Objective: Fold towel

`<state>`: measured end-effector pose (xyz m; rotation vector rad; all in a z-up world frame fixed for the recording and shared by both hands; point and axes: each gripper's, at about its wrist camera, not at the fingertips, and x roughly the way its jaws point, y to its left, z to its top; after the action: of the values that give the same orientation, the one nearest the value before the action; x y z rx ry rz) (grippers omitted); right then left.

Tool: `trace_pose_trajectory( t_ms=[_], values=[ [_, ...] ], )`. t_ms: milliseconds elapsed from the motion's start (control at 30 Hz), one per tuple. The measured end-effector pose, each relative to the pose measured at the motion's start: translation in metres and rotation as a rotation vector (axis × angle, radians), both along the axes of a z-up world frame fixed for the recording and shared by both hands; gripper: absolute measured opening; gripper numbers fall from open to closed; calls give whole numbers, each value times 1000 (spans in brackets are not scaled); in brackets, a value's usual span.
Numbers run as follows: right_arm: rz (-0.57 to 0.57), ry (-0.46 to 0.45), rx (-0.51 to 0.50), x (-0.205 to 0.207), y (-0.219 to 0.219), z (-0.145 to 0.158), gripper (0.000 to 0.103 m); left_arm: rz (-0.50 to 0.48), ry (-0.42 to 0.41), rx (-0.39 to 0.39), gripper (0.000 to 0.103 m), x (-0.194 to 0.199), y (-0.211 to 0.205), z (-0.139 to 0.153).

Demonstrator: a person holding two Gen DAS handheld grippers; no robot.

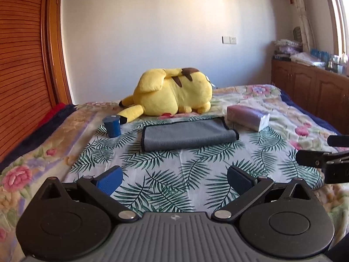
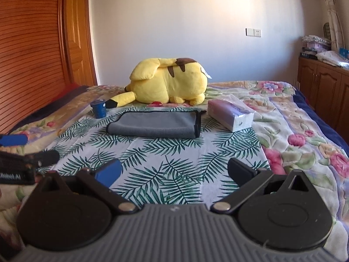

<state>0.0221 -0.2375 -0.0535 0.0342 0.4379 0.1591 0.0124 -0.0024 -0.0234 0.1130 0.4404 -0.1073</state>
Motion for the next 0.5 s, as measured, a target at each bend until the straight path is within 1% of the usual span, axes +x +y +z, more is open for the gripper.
trace_pose_trajectory(
  t_ms=[267, 500],
  values=[
    [-8, -53, -6, -4, -1, 3, 103, 5, -24, -17, 103, -2, 3, 5],
    [-15, -78, -1, -5, -3, 5, 103, 11, -47, -18, 103, -4, 4, 8]
  ],
)
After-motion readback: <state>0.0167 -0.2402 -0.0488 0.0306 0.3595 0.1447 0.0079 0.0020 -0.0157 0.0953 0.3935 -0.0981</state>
